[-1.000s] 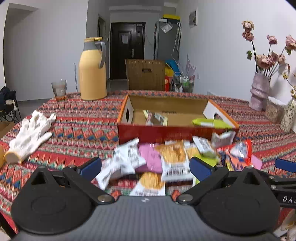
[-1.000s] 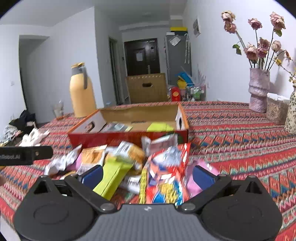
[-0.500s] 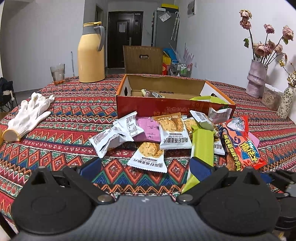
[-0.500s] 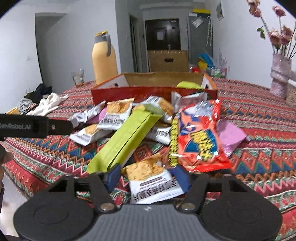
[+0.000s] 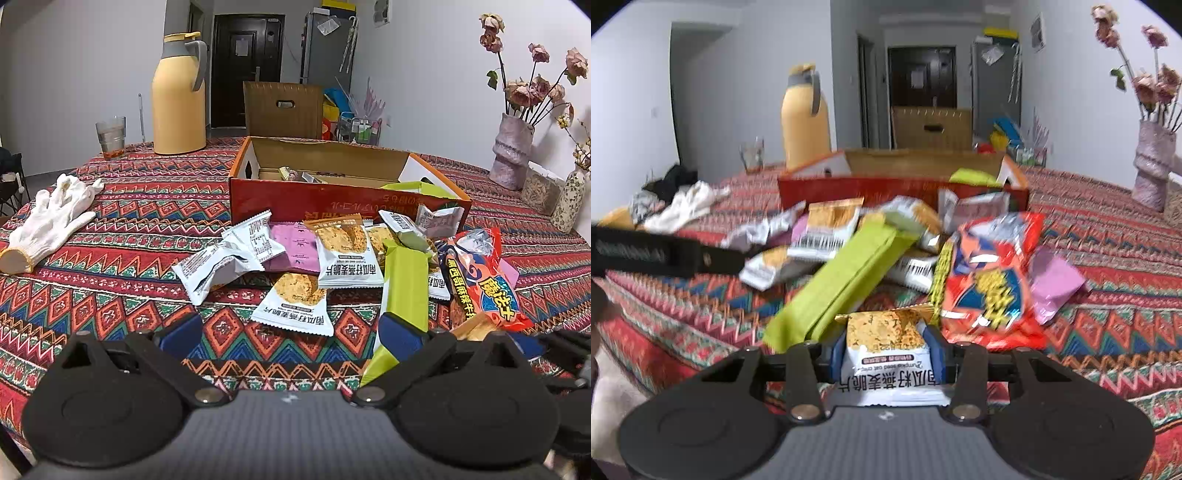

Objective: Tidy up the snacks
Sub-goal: 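Grasp the white biscuit packet with the right gripper while the left grasps a lime-green bar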

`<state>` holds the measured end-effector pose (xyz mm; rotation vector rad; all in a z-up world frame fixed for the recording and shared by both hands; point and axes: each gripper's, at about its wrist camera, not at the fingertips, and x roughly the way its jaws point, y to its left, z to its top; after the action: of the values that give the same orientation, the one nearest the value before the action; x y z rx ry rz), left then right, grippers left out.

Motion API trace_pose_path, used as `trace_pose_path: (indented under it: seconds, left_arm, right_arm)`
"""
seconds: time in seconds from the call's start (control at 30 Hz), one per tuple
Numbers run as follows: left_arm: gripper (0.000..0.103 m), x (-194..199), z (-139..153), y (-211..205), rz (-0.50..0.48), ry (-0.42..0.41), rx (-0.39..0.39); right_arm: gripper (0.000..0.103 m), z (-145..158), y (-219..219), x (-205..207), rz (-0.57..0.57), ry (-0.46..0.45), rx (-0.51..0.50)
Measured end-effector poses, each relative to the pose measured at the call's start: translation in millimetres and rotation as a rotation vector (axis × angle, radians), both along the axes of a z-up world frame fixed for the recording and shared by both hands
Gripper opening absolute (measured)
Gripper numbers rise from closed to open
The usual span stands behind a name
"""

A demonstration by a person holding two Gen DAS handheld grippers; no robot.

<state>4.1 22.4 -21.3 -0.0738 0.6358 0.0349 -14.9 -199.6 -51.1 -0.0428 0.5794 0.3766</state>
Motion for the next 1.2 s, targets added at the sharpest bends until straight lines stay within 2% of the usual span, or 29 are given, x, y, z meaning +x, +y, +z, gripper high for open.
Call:
trace_pose_path:
  seconds: [0.2, 0.43, 0.87, 1.07, 1.13, 1.2]
  left_arm:
    - [0.103, 10, -2, -14, -0.031, 0.011, 0.018]
    - [0.103, 28, -7, -37, -0.076, 0.031, 0.033]
    - [0.103, 59, -25, -76, -0.122, 0.074, 0.071]
    - [0.093, 68, -31, -86, -0.136, 0.104, 0.085]
    - [0.086, 70, -33, -89, -0.139, 0.11, 0.091]
    - [0.068, 72, -35, -90, -0.145, 0.122, 0.087]
  right_arm:
    - [0.043, 18, -27, 0, -0.089, -0.071, 0.057]
    - [0.043, 21, -62, 7, -0.196, -0.107, 0.091]
    - [0.043, -1, -99, 28, -0.255, -0.072, 0.145]
    - [0.043, -9, -105, 32, -0.258, -0.056, 0.163]
    - [0.043, -11, -106, 33, -0.255, -0.051, 0.166]
    - [0.043, -12, -107, 33, -0.253, -0.049, 0.17]
